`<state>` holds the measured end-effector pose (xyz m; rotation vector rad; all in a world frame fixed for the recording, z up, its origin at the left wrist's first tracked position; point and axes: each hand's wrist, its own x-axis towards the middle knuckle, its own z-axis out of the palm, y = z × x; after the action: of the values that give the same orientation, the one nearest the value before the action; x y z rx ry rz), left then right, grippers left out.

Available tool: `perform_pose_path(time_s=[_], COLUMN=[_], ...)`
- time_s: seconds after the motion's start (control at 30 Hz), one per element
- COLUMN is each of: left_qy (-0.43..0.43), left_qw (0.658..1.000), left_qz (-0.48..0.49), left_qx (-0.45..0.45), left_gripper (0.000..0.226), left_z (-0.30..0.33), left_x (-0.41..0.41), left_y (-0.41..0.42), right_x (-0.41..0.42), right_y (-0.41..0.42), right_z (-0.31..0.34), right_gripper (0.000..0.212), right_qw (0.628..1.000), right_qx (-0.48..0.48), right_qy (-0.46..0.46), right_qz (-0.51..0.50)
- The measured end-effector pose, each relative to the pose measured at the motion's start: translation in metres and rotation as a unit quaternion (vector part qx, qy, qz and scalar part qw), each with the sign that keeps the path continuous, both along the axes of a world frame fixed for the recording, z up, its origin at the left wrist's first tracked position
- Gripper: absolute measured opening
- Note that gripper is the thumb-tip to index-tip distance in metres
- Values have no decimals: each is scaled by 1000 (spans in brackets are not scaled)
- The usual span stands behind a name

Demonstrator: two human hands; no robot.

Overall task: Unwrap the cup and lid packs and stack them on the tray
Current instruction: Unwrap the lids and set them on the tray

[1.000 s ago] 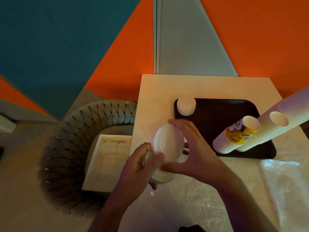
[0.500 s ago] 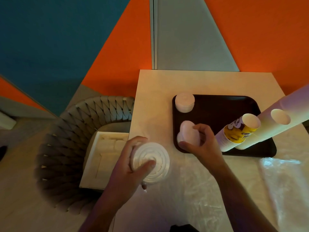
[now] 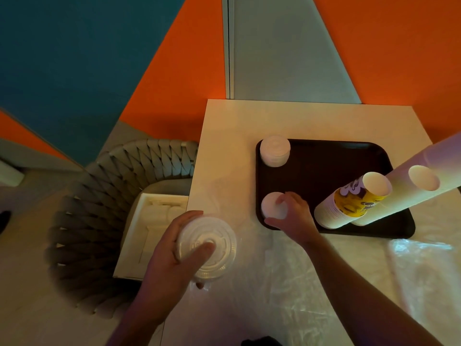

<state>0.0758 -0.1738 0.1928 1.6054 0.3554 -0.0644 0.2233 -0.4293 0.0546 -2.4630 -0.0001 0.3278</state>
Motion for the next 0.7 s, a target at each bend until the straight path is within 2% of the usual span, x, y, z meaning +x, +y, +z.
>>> perform_pose_path(time_s=[0.1, 0.27, 0.47, 0.63, 0.7], left_qy=[3, -2, -4, -6, -7], left_qw=[1000, 999, 999, 1000, 1000], left_qz=[6, 15, 17, 15, 14], left_qx=[-25, -35, -30, -17, -15], left_gripper=[60, 47, 46, 59, 57], left_z=[1, 2, 3, 1, 2], left_x=[0, 1, 1, -2, -2], left_y=[-1, -4, -6, -5, -5], right_x=[1, -1, -5, -2, -3], right_y=[-1, -4, -2, -2, -1], right_z=[-4, -3, -1, 3, 7], right_gripper=[61, 44, 42, 43, 44], right_qw=[1000, 1000, 1000, 999, 999], right_qx=[-7, -13, -28, -43, -48], right_qy=[16, 12, -6, 7, 2], right_qz=[8, 11, 10, 12, 0])
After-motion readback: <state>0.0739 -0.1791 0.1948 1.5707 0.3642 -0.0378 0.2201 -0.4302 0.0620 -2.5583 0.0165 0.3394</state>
